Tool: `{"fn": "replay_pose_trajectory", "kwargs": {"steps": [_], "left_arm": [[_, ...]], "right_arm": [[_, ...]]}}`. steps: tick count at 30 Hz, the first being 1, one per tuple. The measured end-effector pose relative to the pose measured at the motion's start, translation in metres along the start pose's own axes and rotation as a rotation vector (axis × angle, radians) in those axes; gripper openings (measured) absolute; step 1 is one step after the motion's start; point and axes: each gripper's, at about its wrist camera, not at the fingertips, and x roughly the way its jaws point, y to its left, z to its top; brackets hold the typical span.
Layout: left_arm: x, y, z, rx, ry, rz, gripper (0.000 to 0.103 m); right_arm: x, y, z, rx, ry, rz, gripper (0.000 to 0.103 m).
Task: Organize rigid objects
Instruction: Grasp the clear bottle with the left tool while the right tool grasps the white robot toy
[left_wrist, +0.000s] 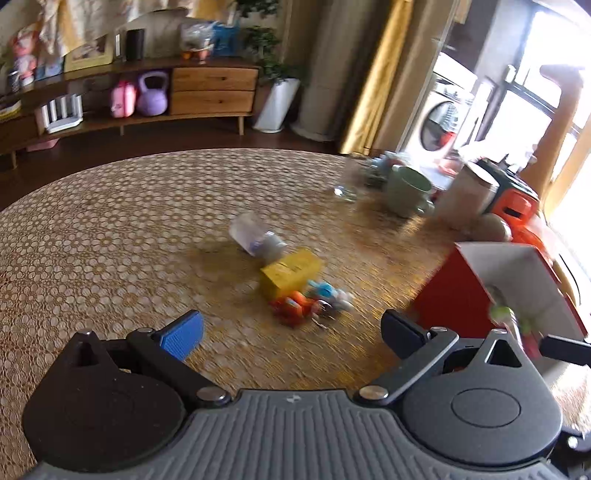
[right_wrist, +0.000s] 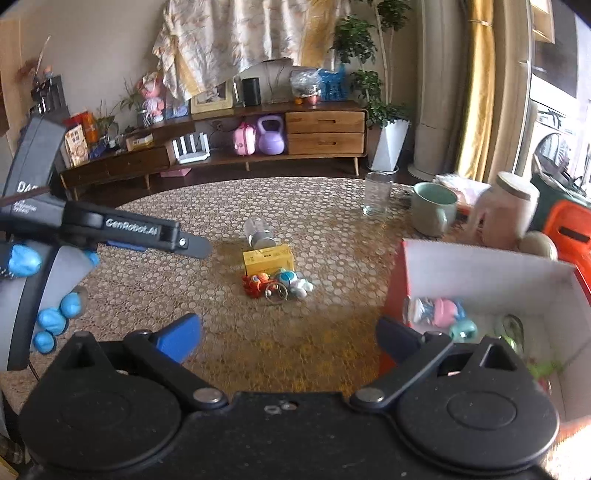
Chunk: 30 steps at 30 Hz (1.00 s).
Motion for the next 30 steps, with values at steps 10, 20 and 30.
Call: {"fn": "replay_pose_trajectory", "kwargs": {"steps": [10,20,30], "left_arm": [[0.044,0.019,0.036,-0.009,-0.02,0.041,0.103],[0.097,0.025,0.051,0.01,0.021,0.08,0.103],[0.134,0.033,0.058,0.013,0.055,0.093,0.103]], "right_arm": [[0.063,-0.001,0.024,-0.018,0.085,-0.002,0.089],[0.126,-0.003,0.034,0.029,0.15,-0.055,0.076],[0.175,-0.015,0.031,0.016,0.244,-0.13,0.059]]}}
